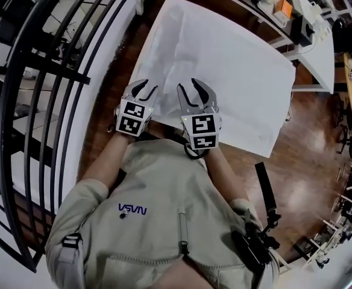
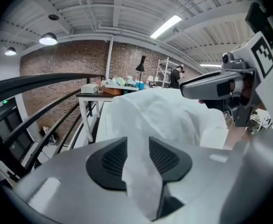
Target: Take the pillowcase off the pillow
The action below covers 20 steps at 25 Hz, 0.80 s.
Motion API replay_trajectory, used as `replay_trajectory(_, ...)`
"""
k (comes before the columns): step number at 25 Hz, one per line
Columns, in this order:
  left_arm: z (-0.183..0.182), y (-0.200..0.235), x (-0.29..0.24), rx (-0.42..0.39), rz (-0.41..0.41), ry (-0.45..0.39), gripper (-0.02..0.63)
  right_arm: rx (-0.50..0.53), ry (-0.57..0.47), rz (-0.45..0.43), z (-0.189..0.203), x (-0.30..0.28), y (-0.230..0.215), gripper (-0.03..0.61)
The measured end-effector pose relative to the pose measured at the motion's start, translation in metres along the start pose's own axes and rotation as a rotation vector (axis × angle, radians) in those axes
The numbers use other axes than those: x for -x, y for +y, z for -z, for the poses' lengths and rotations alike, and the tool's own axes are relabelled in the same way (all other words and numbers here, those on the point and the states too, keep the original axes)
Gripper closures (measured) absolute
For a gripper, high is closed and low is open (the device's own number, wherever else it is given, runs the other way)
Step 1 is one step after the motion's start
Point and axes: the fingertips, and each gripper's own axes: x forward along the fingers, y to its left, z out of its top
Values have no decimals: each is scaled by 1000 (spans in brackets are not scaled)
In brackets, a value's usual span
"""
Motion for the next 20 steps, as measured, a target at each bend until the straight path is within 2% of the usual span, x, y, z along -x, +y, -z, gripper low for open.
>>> replay_trajectory(3, 11, -7, -13, -6, 87, 6, 467, 17, 69, -31, 16, -9, 13, 408)
replay_trajectory(6, 20, -19, -23, 45, 173, 29, 416, 42, 154, -47, 36, -18, 23, 393)
replay_trajectory(10, 20, -30, -39, 93, 233, 70, 416, 98, 244, -55, 53, -27, 24, 393)
replay_trajectory(11, 19, -34, -41, 93, 248, 78, 419, 109, 266, -55, 58, -29, 24, 393)
replay_trajectory(15, 16, -48, -45, 78, 297, 106, 521, 162, 340, -28, 75, -34, 17, 398)
replay_trajectory(16, 15, -48, -45, 71, 289, 103, 558, 175, 339, -15, 75, -35, 15, 429)
replay_trajectory(20, -1, -44, -34, 69, 258, 31, 578, 179, 278, 14, 61, -29, 5, 554)
